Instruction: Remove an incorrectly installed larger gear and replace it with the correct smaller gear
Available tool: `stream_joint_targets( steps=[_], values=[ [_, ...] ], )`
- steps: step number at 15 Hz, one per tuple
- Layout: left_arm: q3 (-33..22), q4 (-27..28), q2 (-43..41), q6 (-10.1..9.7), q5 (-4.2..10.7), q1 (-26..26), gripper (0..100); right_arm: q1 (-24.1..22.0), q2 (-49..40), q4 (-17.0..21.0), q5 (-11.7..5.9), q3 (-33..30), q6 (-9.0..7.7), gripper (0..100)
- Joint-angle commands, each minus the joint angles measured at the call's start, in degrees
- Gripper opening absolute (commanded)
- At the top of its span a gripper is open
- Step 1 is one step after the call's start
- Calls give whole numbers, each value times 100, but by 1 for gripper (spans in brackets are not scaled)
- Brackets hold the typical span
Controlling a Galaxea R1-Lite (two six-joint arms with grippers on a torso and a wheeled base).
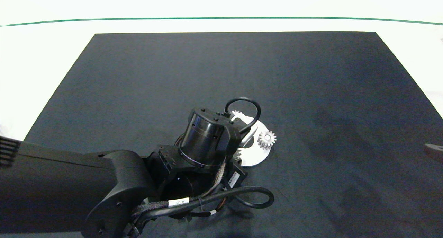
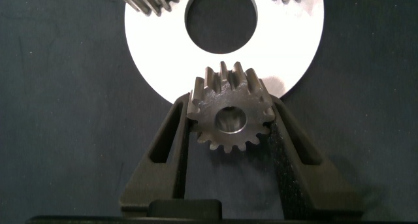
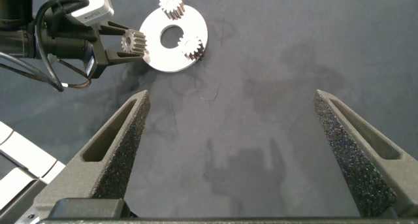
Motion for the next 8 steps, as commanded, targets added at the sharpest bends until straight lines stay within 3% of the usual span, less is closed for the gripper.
stream_joint_targets(
  steps=[1,8],
  values=[
    [16,-10,8,2,14,-26,19,2,-9,11,0,0,0,100],
    [-46,-10,96,10,14,-34,19,-7,-62,20,0,9,8,100]
  ],
)
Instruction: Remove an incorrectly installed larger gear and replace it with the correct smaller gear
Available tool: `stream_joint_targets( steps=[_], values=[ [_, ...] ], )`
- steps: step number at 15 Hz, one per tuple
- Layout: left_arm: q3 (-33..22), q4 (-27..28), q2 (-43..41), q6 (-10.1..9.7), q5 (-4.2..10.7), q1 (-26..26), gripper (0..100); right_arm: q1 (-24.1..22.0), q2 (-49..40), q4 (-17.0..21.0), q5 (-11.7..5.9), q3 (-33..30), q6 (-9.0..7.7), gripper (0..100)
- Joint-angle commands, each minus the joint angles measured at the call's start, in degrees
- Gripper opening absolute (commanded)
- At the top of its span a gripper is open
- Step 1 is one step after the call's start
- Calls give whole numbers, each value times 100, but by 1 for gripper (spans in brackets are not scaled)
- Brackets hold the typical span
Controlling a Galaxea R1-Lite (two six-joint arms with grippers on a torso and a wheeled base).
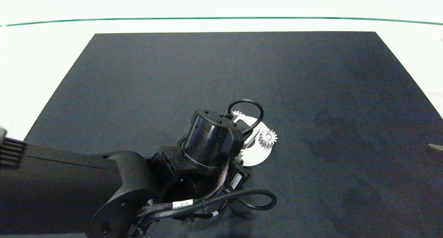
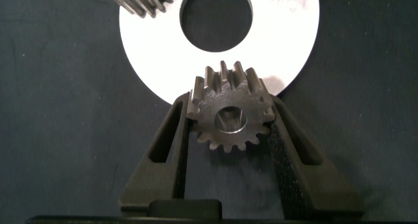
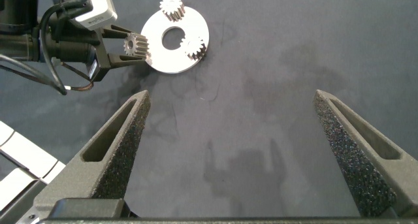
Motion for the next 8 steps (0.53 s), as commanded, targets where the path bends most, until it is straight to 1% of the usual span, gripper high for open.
stream_joint_targets(
  steps=[1,4,8],
  values=[
    [-23,0,36,22,14,3,19,-1,-8,17,-14,-7,-3,100],
    [-23,26,36,48,23,3,19,-1,-17,8,-14,2,32,100],
    [-75,44,36,74,23,-5,19,8,1,8,-14,-7,24,100]
  ],
)
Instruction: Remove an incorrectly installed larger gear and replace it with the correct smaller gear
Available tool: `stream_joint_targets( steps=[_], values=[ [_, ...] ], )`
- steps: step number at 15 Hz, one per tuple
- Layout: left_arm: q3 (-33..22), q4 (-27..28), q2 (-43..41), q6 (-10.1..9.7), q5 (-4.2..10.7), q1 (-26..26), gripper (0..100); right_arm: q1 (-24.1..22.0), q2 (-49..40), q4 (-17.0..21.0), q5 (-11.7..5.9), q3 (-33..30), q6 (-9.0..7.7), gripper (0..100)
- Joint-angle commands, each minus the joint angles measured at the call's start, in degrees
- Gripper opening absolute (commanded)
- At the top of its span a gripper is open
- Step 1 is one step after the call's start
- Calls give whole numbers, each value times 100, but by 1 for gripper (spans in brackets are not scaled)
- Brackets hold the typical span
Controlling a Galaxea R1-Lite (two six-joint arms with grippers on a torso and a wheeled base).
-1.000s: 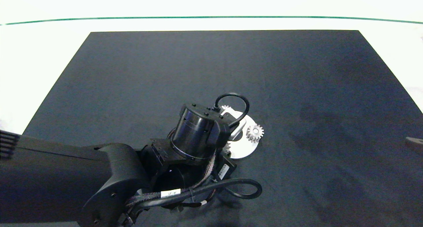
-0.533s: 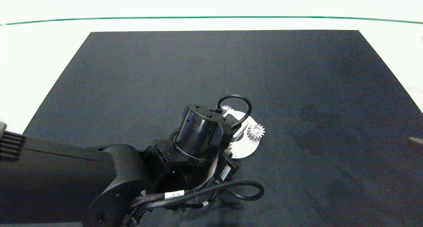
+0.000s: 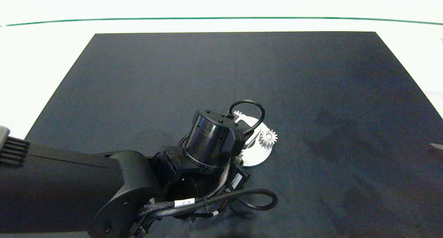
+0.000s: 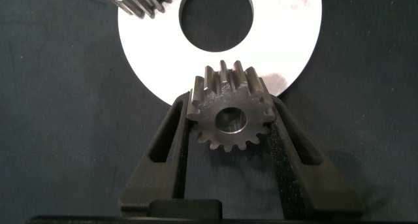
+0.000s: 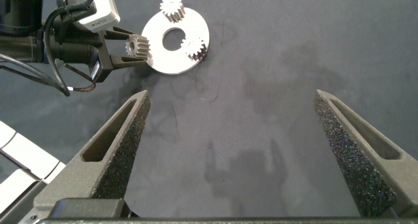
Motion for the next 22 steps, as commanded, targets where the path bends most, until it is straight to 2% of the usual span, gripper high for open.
stream_joint_targets(
  steps=[1,9,10,22],
  values=[
    [-41,-8,4,9,16,1,19,6,25,6,-7,-7,-9,100],
    [-49,0,-4,53,16,1,19,-2,25,6,1,-7,0,100],
    [-58,36,-4,53,7,1,100,6,16,6,1,-7,0,100],
    [-14,159,-101,53,16,10,100,6,-28,6,-7,-7,8,100]
  ],
)
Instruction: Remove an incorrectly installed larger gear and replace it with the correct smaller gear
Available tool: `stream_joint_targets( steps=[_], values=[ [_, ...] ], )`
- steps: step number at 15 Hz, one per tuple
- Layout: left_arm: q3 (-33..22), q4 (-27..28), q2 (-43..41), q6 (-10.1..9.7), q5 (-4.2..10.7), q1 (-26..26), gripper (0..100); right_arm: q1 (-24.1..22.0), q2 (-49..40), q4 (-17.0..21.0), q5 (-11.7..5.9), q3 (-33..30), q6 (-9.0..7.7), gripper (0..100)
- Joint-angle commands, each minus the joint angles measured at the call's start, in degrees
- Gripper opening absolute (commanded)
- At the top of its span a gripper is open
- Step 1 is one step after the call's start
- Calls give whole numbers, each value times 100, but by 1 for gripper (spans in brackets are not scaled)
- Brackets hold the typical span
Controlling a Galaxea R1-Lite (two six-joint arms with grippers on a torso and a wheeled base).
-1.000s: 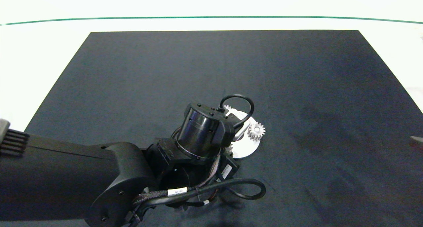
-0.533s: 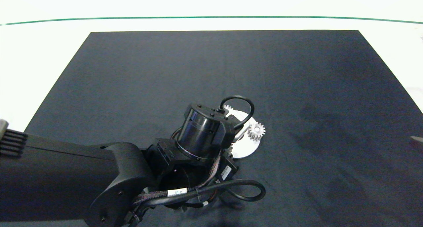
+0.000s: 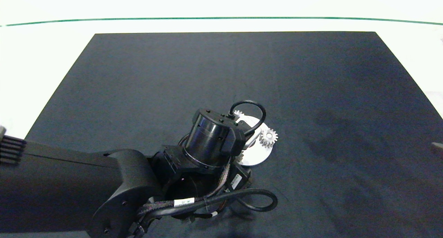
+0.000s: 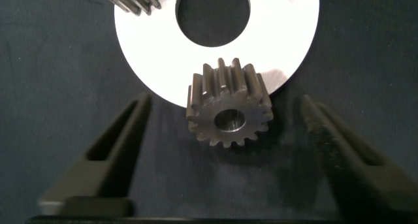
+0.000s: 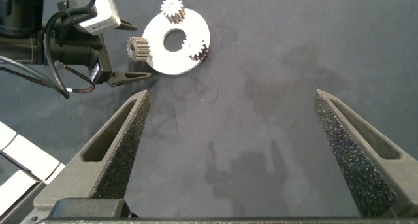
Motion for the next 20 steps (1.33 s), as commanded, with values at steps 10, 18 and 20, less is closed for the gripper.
stream_joint_targets(
  steps=[10,18,20],
  values=[
    [199,783,-1089,-47,16,130,100,-7,-70,28,-7,0,6,100],
    [-223,757,-772,-55,16,174,100,-7,-78,28,-7,0,24,100],
    [-258,748,-719,-47,16,165,100,-7,-87,28,-7,0,24,100]
  ],
)
